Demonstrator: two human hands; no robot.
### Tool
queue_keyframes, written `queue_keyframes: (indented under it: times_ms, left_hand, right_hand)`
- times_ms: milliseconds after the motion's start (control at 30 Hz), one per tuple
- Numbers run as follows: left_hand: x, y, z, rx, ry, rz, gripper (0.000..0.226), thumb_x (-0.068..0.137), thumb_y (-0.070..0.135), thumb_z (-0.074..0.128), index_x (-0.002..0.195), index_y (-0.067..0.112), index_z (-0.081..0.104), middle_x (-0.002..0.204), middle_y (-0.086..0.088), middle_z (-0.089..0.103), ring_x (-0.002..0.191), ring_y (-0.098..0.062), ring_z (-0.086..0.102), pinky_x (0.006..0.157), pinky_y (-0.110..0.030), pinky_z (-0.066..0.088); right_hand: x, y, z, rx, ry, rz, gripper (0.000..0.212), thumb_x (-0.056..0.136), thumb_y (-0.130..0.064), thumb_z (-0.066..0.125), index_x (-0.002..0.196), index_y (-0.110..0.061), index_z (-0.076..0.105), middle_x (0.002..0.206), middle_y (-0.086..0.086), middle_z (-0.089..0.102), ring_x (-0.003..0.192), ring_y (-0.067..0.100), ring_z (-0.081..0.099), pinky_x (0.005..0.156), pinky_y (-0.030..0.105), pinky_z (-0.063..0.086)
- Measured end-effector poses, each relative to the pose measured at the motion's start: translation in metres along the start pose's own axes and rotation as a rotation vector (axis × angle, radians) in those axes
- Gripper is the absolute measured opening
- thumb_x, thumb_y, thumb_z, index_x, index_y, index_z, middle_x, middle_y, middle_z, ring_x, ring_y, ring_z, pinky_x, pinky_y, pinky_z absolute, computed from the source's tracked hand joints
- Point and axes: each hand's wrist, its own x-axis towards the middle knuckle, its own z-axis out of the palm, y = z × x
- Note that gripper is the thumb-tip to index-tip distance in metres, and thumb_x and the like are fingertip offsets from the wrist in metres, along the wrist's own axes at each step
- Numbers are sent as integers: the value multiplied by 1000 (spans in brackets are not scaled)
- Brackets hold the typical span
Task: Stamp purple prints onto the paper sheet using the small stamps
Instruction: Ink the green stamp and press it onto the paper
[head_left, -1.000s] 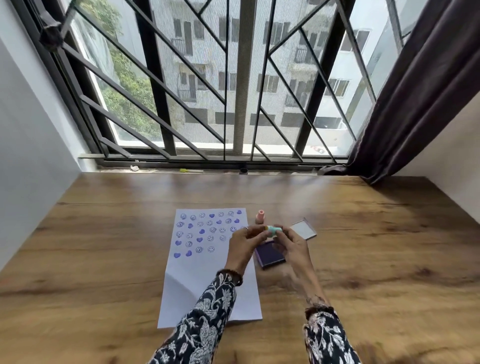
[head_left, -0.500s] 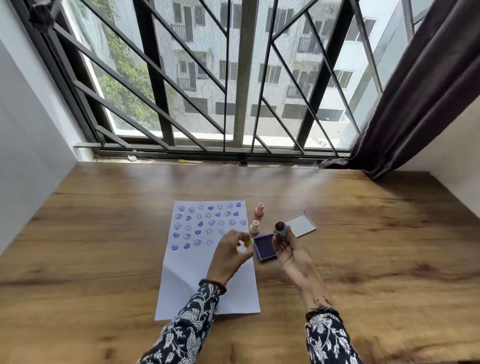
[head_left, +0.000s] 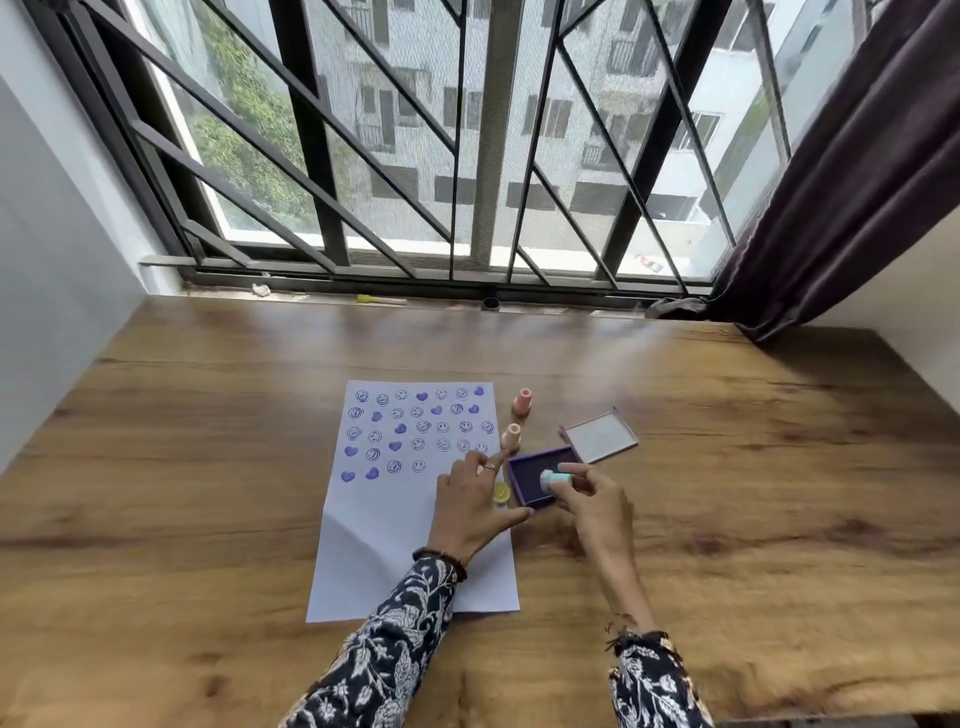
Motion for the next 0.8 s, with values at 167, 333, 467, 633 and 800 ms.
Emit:
queue_keyframes:
  times_ms: [167,333,467,633,800]
  left_hand:
    - [6,0,5,11,-14,-25,77,66,53,65,134,33,34,122,-5,45,112,-24,42,88,-37,31]
    - [6,-2,9,-15,5,-26,71,68,48,64,131,31,38,119,-4,45,111,-24,42,86,-37,31]
    - [6,-3,9,-13,23,-26,68,68,46,64,129,30,40,117,-4,45,108,-24,43,84,-36,31]
    - [6,-5,11,-12,44,-26,66,69,49,64,128,30,42,115,-3,46,104,-23,45,81,-36,32]
    - [6,-6,12,-21,68,-29,63,70,48,64,127,29,44,114,-3,48,103,-23,46,80,-35,31]
  right_hand:
    - [-9,-6,13,-407,7,-258,22,82,-19,68,102,-10,68,99,9,68,89,21,63,74,24,43]
    - [-15,-8,22,-589,-12,-320,21,89,-20,60,107,-11,64,106,8,64,95,24,62,74,28,46]
    - [-19,-11,30,-687,-8,-337,20,93,-19,52,108,-10,60,108,9,62,95,25,62,78,36,54]
    - [-17,-14,37,-736,22,-286,15,94,-15,49,106,-10,57,106,8,61,93,23,61,75,32,51]
    - [-8,-22,38,-778,-13,-247,14,91,-11,53,104,-7,58,105,11,62,95,26,62,76,33,50]
